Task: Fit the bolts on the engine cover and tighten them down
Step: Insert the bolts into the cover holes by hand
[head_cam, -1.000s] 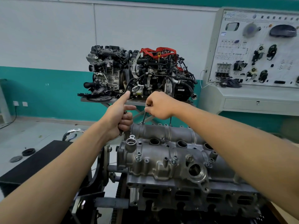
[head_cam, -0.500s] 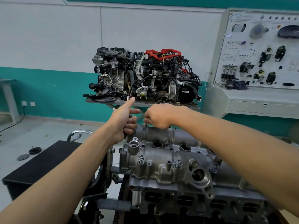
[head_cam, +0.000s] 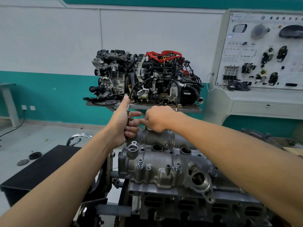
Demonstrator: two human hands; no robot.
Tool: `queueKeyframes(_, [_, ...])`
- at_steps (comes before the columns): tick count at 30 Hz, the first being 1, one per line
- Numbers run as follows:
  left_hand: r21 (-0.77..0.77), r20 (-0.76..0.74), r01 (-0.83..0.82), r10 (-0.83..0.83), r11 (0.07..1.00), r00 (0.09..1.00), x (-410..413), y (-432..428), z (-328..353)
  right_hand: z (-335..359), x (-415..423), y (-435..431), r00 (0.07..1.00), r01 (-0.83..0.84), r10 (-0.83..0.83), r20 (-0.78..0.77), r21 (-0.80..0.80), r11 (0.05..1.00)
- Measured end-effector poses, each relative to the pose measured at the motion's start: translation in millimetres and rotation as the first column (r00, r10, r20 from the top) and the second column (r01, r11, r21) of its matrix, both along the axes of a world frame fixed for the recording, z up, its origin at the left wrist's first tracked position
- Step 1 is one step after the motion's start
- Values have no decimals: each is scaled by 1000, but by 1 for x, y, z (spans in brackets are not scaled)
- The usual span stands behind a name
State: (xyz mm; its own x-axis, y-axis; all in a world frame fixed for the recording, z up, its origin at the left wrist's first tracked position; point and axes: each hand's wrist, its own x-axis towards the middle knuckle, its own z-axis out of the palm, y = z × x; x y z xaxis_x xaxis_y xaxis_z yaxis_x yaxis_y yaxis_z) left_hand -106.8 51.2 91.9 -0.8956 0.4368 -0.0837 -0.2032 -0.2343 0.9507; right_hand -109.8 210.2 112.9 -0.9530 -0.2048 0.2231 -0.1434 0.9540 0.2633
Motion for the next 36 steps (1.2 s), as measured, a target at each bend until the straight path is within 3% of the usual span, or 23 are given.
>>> queueKeyframes(2, [10, -14, 0, 0, 1000, 1000, 0, 0, 1, -4, -1, 2, 999, 23, -24, -36, -35, 999])
queueKeyframes(7, [38, -9, 11, -11, 999, 1000, -1, -2, -1, -4, -4, 4, 993, -67, 65, 99, 16, 998])
queueKeyframes(12, [35, -6, 33, -33, 999, 999, 1, -3, 0, -7, -8, -4, 998, 63, -61, -35, 76, 995])
queueKeyframes(18, [27, -6, 40, -40, 999, 999, 3, -4, 0, 5, -8, -2, 982, -36, 19, 189, 85, 996])
queueKeyframes(24, [5, -4, 34, -34, 999, 999, 6, -2, 1, -4, -5, -3, 995, 90, -90, 32, -4, 996])
queueKeyframes(30, [-4, -6, 33, -33, 999, 999, 6, -1, 2, -3, -4, -1, 996, -21, 20, 88, 10, 1000])
queueKeyframes(33, [-17, -10, 27, -27, 999, 1000, 7, 0, 2, -8, -6, -6, 997, 72, -72, -10, -60, 996])
queueKeyframes(36, [-28, -15, 25, -25, 999, 1000, 8, -1, 1, -8, -7, -7, 989, 146, -145, 16, -164, 976])
